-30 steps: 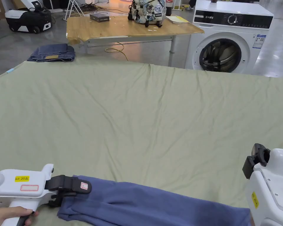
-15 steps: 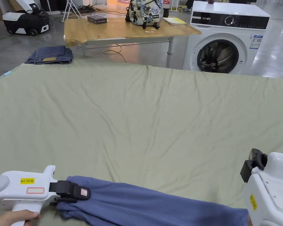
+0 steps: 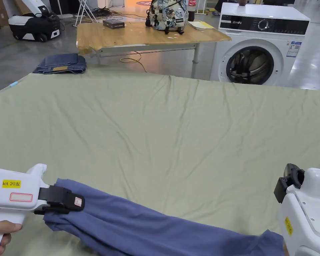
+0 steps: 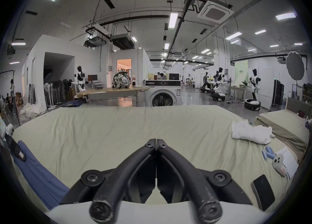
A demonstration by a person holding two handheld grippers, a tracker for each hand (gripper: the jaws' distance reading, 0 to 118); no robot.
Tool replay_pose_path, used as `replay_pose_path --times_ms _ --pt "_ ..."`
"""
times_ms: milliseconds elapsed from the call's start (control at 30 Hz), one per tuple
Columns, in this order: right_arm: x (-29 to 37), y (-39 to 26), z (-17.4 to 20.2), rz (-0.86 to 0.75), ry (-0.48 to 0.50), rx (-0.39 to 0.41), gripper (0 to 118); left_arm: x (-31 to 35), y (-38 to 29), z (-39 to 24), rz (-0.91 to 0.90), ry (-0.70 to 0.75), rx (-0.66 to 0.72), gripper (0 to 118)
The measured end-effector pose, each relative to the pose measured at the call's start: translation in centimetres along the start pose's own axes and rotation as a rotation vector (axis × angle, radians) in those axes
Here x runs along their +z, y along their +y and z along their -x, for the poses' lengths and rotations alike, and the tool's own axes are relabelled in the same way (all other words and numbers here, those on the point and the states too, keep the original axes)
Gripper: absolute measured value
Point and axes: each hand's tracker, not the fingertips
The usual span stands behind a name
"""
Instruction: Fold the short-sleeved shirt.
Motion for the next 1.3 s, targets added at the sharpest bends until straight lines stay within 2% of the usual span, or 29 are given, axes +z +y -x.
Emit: replay_pose_path --times_ms 267,467,667,833,1033,1067,1100,1133,1200,1300 --pt "0.3 -0.1 -0.1 0.007 0.005 -0.001 0 -1.5 -0.7 -5.7 0.070 -0.198 -0.033 4" --pt "0.7 -0.3 -0.7 0.016 -0.004 -0.002 0 -6.1 -1.3 -10.6 0.138 -0.215 -0.089 4" --pt "1.0 -0.8 -1.5 0.034 -0.021 -0.007 0 -14.4 -3.7 -14.9 0.267 -0.107 -0.107 4" --pt "1.3 -1.0 -2.2 0.050 -0.036 -0.004 0 -21.2 -5.0 -15.1 0.345 0.063 -0.140 4" --pt "1.3 -1.2 -2.7 0.062 -0.047 -0.009 0 -22.7 -5.6 -15.5 0.333 0.080 -0.116 4" --pt "1.3 -1.3 -2.7 0.063 -0.048 -0.009 0 -22.5 -5.6 -15.6 0.333 0.075 -0.123 6" --pt "1.3 -1.3 -2.7 0.064 -0.048 -0.009 0 -22.2 -5.5 -15.6 0.333 0.065 -0.124 14" --pt "1.3 -1.4 -2.7 0.067 -0.045 -0.011 0 -21.7 -5.4 -15.7 0.334 0.043 -0.115 25" --pt "1.3 -1.5 -2.6 0.070 -0.041 -0.010 0 -20.5 -5.3 -16.3 0.330 0.016 -0.113 56" --pt "1.4 -1.5 -2.4 0.069 -0.036 -0.009 0 -18.4 -4.7 -16.9 0.290 0.010 -0.148 58"
